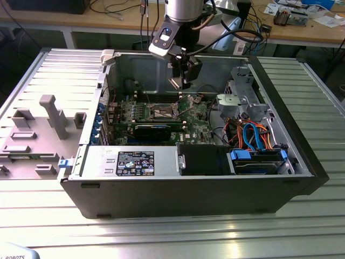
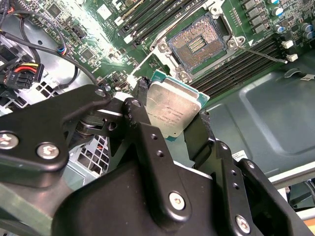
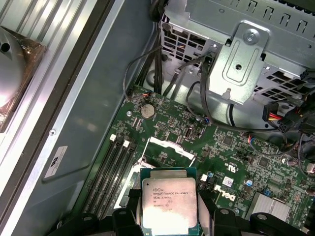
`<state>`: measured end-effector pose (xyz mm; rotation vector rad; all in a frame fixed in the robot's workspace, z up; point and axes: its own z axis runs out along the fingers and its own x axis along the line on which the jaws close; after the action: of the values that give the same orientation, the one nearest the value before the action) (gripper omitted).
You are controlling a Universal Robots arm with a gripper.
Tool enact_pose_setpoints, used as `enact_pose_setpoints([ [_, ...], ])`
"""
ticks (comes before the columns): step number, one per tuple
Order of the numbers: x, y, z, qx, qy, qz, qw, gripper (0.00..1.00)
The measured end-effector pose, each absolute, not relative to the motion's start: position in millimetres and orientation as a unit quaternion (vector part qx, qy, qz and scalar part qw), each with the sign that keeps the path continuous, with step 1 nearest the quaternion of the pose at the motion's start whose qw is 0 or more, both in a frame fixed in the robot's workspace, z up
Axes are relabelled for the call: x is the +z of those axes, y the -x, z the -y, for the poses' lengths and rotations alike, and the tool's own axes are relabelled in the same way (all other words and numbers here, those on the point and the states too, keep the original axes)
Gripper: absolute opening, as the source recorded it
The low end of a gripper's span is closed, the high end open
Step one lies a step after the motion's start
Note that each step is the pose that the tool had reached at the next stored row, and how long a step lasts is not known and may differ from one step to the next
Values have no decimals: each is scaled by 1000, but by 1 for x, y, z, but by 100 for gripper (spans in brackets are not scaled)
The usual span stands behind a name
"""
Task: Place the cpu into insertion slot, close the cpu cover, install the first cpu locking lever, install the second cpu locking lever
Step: 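Place the cpu into insertion slot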
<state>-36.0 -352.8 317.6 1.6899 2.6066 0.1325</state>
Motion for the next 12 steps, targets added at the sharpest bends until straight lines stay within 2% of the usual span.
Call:
enact_pose_setpoints([
  [12,317,36,353,43,-547,-836,16,54],
])
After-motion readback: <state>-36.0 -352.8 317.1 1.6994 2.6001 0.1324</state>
